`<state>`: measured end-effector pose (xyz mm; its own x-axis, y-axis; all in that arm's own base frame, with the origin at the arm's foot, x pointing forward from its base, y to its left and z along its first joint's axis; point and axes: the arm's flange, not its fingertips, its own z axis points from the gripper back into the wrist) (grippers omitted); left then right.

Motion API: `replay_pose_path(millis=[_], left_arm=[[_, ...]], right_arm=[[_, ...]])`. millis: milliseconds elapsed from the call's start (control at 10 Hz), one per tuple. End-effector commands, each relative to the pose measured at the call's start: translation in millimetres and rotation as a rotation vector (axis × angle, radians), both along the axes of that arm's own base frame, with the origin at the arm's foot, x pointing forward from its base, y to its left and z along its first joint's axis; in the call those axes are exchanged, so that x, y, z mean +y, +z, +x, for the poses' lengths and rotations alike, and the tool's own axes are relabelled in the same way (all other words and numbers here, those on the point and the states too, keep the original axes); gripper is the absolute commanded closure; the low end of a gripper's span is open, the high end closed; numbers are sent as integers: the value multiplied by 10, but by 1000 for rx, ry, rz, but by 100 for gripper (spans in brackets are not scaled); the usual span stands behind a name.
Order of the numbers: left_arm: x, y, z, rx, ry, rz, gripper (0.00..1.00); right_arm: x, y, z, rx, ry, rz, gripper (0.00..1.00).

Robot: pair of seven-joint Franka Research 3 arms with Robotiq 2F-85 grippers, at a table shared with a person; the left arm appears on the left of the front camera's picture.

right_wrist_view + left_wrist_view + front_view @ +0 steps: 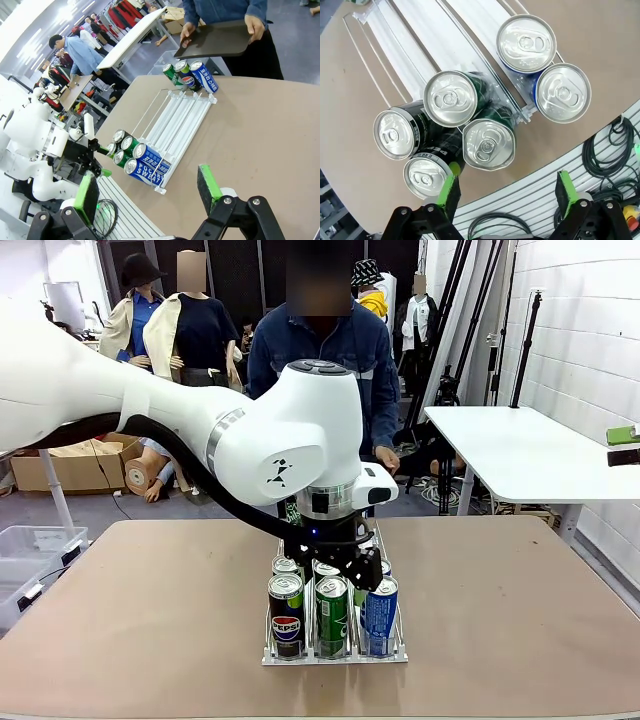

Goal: Retrieve and hand over the desired beverage to the person.
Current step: Pick up a can of the same type that the person held from the Automatic Can Dispenser.

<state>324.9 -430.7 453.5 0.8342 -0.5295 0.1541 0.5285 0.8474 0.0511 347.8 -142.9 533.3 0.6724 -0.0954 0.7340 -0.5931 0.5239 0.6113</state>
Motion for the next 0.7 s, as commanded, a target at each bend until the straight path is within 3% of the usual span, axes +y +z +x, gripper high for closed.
replay_pose_path(millis=[0, 600], left_arm=[[-40, -17, 61, -16, -1, -6, 0], [-2, -136, 207, 9, -4, -9, 0]], right_arm=[[1, 11, 14, -16, 5, 21, 0], [1, 11, 14, -16, 5, 21, 0]])
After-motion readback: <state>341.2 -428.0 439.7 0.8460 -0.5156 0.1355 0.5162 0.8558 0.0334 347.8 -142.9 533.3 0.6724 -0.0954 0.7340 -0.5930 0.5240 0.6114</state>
